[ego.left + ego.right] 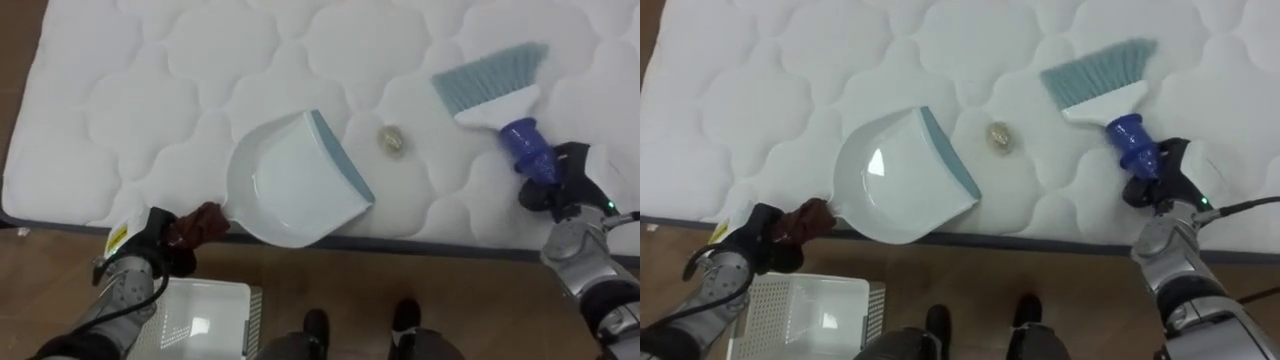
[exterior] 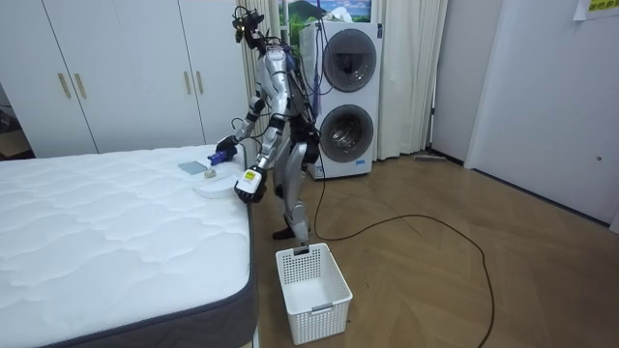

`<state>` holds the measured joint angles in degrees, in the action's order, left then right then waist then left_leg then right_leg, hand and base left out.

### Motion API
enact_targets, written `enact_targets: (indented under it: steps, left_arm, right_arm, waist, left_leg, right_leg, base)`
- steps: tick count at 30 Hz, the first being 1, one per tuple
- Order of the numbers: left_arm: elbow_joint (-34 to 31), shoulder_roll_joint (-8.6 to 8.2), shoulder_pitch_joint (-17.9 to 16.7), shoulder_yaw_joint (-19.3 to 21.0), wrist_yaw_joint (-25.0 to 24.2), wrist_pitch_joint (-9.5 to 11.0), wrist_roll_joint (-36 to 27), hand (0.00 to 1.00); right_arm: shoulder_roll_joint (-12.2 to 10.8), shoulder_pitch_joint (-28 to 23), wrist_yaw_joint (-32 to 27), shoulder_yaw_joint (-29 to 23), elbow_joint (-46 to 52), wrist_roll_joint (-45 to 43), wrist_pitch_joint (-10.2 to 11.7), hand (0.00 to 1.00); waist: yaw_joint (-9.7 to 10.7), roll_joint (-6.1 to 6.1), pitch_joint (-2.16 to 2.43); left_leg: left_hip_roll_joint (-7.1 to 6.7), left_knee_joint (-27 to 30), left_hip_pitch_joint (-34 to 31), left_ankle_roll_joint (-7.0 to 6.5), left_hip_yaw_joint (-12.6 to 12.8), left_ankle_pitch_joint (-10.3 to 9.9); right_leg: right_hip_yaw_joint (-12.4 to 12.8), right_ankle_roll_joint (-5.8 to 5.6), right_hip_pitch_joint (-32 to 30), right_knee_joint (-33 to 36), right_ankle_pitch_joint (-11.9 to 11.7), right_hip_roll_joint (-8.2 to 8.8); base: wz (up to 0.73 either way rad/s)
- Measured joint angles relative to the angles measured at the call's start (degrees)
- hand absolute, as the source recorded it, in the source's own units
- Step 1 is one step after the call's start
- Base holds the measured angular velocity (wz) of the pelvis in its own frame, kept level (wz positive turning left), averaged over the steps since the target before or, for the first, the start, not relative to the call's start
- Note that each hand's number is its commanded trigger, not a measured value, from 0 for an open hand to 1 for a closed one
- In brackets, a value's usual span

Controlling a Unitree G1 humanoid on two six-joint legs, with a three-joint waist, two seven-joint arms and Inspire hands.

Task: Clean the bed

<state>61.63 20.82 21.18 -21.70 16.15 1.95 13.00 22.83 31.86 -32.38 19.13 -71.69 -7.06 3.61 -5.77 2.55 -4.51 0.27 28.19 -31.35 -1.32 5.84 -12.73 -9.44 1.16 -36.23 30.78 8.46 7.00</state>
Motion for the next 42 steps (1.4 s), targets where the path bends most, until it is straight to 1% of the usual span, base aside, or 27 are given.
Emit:
enact_targets:
  steps: [3, 9, 13, 18, 21, 27, 30, 32, 34, 35, 36, 39, 41, 42]
  left_arm:
    - [0.0, 0.0, 0.2, 0.0, -0.6, -0.3, 0.0, 1.0]
    - [0.1, 0.04, 0.8, 0.1, -0.7, -1.5, 0.3, 1.0]
    - [0.0, 0.07, 0.8, 0.0, -0.5, -1.9, 0.3, 1.0]
    - [-0.2, 0.4, 0.8, 0.0, 0.2, -2.3, 0.4, 1.0]
    - [-0.2, 0.72, 1.1, 0.0, 1.2, -2.4, 1.6, 1.0]
    - [-0.2, 0.84, 1.1, 0.0, 2.2, -2.7, 1.2, 1.0]
    - [-0.2, 0.9, 1.2, 0.1, 2.4, -3.1, 1.9, 1.0]
    - [-0.2, 0.95, 1.2, 0.6, 2.4, -3.4, 3.0, 1.0]
    - [-0.2, 1.36, 1.1, 1.3, 2.4, -3.8, 3.8, 1.0]
    - [-0.3, 1.68, 1.2, 1.4, 2.6, -4.4, 4.2, 1.0]
    - [-0.3, 2.0, 1.2, 1.3, 3.0, -4.6, 4.8, 1.0]
    - [-0.3, 2.08, 1.2, 1.3, 3.5, -4.6, 6.5, 1.0]
    - [-0.3, 2.14, 1.5, 1.2, 3.6, -5.3, 7.3, 1.0]
    - [-0.3, 2.2, 1.6, 1.2, 3.6, -5.6, 7.7, 1.0]
  right_arm:
    - [-0.2, 0.4, 0.9, -0.1, -1.8, 0.8, -1.0, 1.0]
    - [-0.2, 0.4, 2.1, -0.2, -2.6, 1.9, -1.7, 1.0]
    - [-0.2, 0.4, 2.6, -0.3, -2.6, 2.5, -1.8, 1.0]
    - [-0.2, 0.0, 3.1, -0.3, -2.7, 3.8, -1.7, 1.0]
    - [-0.2, -0.4, 3.2, -0.3, -2.7, 5.8, -1.7, 1.0]
    - [-0.1, -0.4, 3.2, -0.3, -3.8, 7.0, -1.1, 1.0]
    - [0.2, -0.4, 3.2, -0.3, -4.2, 6.3, -1.1, 1.0]
    - [1.4, -0.5, 3.9, -0.4, -4.9, 4.1, -1.1, 1.0]
    - [2.0, -0.5, 4.4, -0.7, -4.9, 0.9, -1.2, 1.0]
    - [2.2, -0.5, 4.5, -0.7, -5.0, -1.7, -1.3, 1.0]
    - [2.3, -0.5, 4.5, -0.6, -5.1, -3.8, -1.3, 1.0]
    - [2.9, -0.5, 4.6, -0.6, -5.5, -9.7, -1.3, 1.0]
    - [4.7, -0.4, 4.6, -0.3, -4.6, -17.4, -1.5, 1.0]
    - [5.1, -0.3, 4.6, -0.1, -4.6, -19.2, -1.8, 1.0]
  waist:
    - [-0.2, -0.13, 0.0]
    - [-0.1, -0.51, 0.17]
    - [0.1, -0.57, 0.22]
    - [0.9, -0.67, 0.31]
    - [0.9, -0.73, 0.42]
    - [0.9, -0.67, 0.5]
    - [0.9, -0.72, 0.53]
    - [0.8, -0.82, 0.67]
    - [0.7, -1.13, 0.85]
    - [0.7, -1.47, 1.08]
    - [0.7, -1.77, 1.28]
    - [0.9, -1.92, 1.34]
    - [0.7, -2.12, 1.28]
    - [0.6, -2.25, 1.26]
  left_leg:
    - [-0.03, 0.4, 0.0, -0.01, 0.0, 0.0]
    - [-0.03, 0.6, 0.0, -0.03, 0.0, 0.0]
    - [0.0, 0.6, 0.1, -0.04, 0.0, 0.0]
    - [-0.01, 0.7, 0.5, -0.06, -0.3, 0.0]
    - [-0.04, 0.8, 0.7, -0.11, -0.2, 0.1]
    - [-0.18, 1.2, 0.6, -0.21, -0.3, 0.1]
    - [-0.54, 1.2, 0.6, -0.45, -0.3, 0.3]
    - [-1.05, 1.1, 0.7, -0.72, -0.3, 0.5]
    - [-1.1, 1.1, 0.7, -0.83, -0.1, 0.5]
    - [-1.11, 1.1, 0.7, -0.97, -0.1, 0.6]
    - [-1.1, 1.1, 0.7, -1.0, -0.1, 0.6]
    - [-0.96, 1.3, 0.9, -1.19, -0.1, 0.7]
    - [-1.01, 1.3, 0.9, -1.3, 0.0, 0.7]
    - [-1.01, 1.3, 1.0, -1.32, 0.1, 0.7]
  right_leg:
    - [0.0, -0.1, 0.2, -0.1, 0.1, 0.0]
    - [0.0, -0.15, 0.3, -0.2, 0.2, -0.01]
    - [-0.1, -0.15, 0.5, -0.2, 0.2, -0.03]
    - [-0.2, -0.17, 1.3, -0.4, 0.1, 0.0]
    - [-0.1, -0.21, 1.4, -0.2, 0.1, 0.02]
    - [-0.2, -0.22, 1.4, 0.1, 0.1, 0.26]
    - [-0.2, -0.32, 1.3, 0.6, 0.2, 0.8]
    - [-0.1, -0.69, 1.2, 1.1, 0.4, 1.17]
    - [-0.2, -0.8, 1.1, 1.2, 0.3, 1.44]
    - [-0.3, -0.85, 1.1, 1.3, 0.3, 1.64]
    - [-0.5, -0.9, 1.2, 1.4, 0.2, 1.78]
    - [-1.0, -1.07, 2.0, 1.2, 0.1, 1.95]
    - [-0.9, -1.22, 2.0, 1.2, 0.0, 2.07]
    - [-0.9, -1.23, 2.0, 1.3, 0.0, 2.08]
  base:
    - [0.0]
    - [0.0]
    - [0.01]
    - [0.04]
    - [0.0]
    - [0.0]
    - [0.06]
    - [0.08]
    - [0.05]
    - [0.05]
    - [0.07]
    - [0.12]
    - [0.05]
    - [0.0]
